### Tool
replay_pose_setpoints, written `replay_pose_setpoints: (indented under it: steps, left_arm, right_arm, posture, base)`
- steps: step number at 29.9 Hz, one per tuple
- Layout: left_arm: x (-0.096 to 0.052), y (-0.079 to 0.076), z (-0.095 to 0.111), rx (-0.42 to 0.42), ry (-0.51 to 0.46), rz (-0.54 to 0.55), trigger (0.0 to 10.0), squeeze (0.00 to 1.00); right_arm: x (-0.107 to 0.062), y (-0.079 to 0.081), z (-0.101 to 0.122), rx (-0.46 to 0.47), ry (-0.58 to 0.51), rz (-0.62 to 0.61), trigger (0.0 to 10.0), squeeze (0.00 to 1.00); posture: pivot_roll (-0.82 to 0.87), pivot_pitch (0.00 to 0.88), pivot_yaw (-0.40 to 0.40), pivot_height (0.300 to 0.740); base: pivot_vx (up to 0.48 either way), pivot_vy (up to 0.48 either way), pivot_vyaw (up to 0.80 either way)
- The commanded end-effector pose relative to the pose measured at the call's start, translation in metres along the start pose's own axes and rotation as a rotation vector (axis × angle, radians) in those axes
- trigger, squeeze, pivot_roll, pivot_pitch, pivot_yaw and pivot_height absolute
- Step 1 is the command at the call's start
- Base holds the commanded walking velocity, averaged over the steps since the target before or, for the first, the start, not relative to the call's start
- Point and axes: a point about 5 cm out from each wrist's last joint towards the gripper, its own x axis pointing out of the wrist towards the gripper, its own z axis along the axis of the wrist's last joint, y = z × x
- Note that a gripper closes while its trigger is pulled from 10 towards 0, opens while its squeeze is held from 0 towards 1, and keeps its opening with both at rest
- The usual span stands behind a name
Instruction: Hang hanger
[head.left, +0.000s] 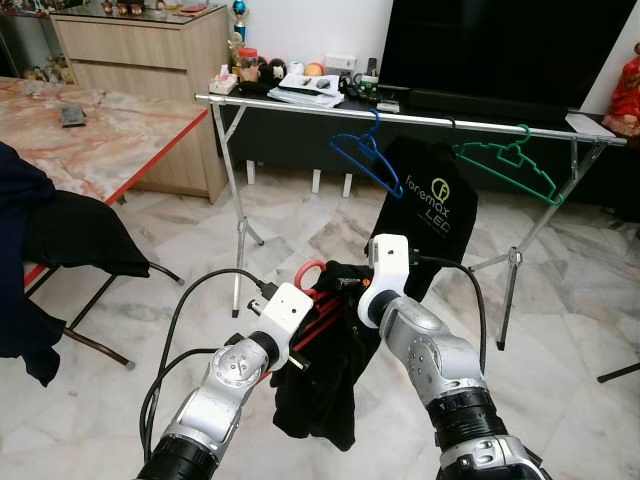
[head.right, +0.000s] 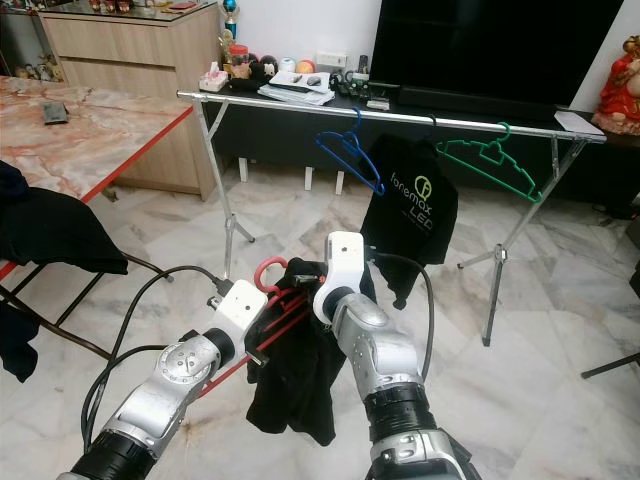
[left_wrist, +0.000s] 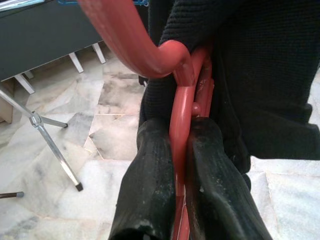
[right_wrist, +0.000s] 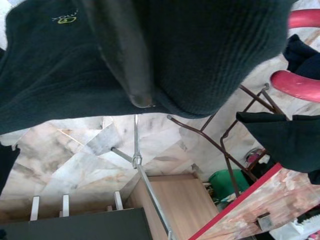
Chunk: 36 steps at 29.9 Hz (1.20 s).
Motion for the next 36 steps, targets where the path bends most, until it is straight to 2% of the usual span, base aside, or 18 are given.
replay_pose_setpoints:
  steps: [1,8,11,12,15,16,17,19,23,24,25,26,27,30,36]
  left_arm:
    - [0.002,0.000,0.006,-0.001,-0.027,-0.005,10.0,0.00]
    - [0.002,-0.003,0.005,-0.001,-0.024,-0.024,10.0,0.00]
    - [0.002,-0.004,0.005,-0.001,-0.022,-0.028,10.0,0.00]
    - [0.002,-0.004,0.005,-0.001,-0.021,-0.030,10.0,0.00]
    - [0.002,-0.004,0.005,-0.001,-0.021,-0.030,10.0,0.00]
    - [0.002,-0.004,0.005,-0.001,-0.020,-0.030,10.0,0.00]
    - [0.002,-0.004,0.005,-0.001,-0.020,-0.030,10.0,0.00]
    - [0.001,-0.001,0.004,-0.001,-0.022,-0.015,10.0,0.00]
    - [0.001,0.000,0.004,-0.001,-0.021,-0.011,10.0,0.00]
    - [0.001,0.000,0.004,-0.001,-0.021,-0.014,10.0,0.00]
    - [0.001,0.000,0.004,-0.001,-0.021,-0.014,10.0,0.00]
    - [0.001,-0.001,0.004,0.000,-0.021,-0.021,10.0,0.00]
    - [0.001,-0.003,0.003,0.002,-0.019,-0.040,10.0,0.00]
    - [0.001,-0.005,0.003,0.002,-0.020,-0.047,10.0,0.00]
    - [0.001,-0.006,0.003,-0.001,-0.022,-0.052,10.0,0.00]
  right_arm:
    - [-0.002,0.000,0.015,-0.008,-0.058,0.000,10.0,0.69]
    - [-0.002,-0.001,0.016,-0.017,-0.061,-0.009,10.0,0.70]
    - [-0.003,0.001,0.019,-0.053,-0.064,0.024,10.0,0.69]
    - [-0.006,0.004,0.019,-0.140,-0.054,0.067,10.0,0.68]
    - [-0.006,0.004,0.019,-0.140,-0.054,0.067,10.0,0.68]
    - [-0.007,0.005,0.018,-0.187,-0.045,0.086,10.0,0.68]
    - [-0.007,0.005,0.018,-0.187,-0.045,0.086,10.0,0.68]
    - [-0.021,-0.004,0.016,-0.341,-0.010,0.133,10.0,0.65]
    - [-0.028,-0.016,0.017,-0.402,0.010,0.106,10.0,0.63]
    - [-0.030,-0.021,0.018,-0.419,0.016,0.074,10.0,0.58]
    - [-0.030,-0.021,0.018,-0.419,0.016,0.074,10.0,0.58]
    - [-0.031,-0.028,0.018,-0.435,0.021,0.035,10.0,0.40]
    - [-0.032,-0.041,0.019,-0.467,0.034,-0.049,10.0,0.00]
    - [-0.034,-0.048,0.020,-0.526,0.047,-0.083,10.0,0.00]
    - [-0.038,-0.052,0.025,-0.564,0.052,-0.072,10.0,0.00]
  posture:
    - [-0.03,0.000,-0.058,0.740]
    - [-0.03,0.000,-0.057,0.740]
    - [-0.03,0.000,-0.058,0.740]
    - [-0.03,0.000,-0.058,0.740]
    - [-0.03,0.000,-0.058,0.740]
    - [-0.03,0.000,-0.059,0.740]
    - [-0.03,0.000,-0.059,0.740]
    - [-0.03,0.000,-0.060,0.740]
    - [-0.03,0.000,-0.059,0.740]
    - [-0.04,0.000,-0.058,0.740]
    - [-0.04,0.000,-0.058,0.740]
    - [-0.04,0.000,-0.058,0.740]
    - [-0.04,0.000,-0.057,0.740]
    - [-0.04,0.000,-0.056,0.740]
    - [-0.03,0.000,-0.055,0.740]
  base:
    - [0.000,0.000,0.00]
    - [0.000,0.000,0.00]
    - [0.000,0.000,0.00]
    - [0.000,0.000,0.00]
    - [0.000,0.000,0.00]
    - [0.000,0.000,0.00]
    - [0.000,0.000,0.00]
    - [0.000,0.000,0.00]
    - [0.000,0.000,0.00]
    - [0.000,0.000,0.00]
    - [0.000,0.000,0.00]
    - [0.000,0.000,0.00]
    - [0.000,0.000,0.00]
    - [0.000,0.000,0.00]
    - [0.000,0.000,0.00]
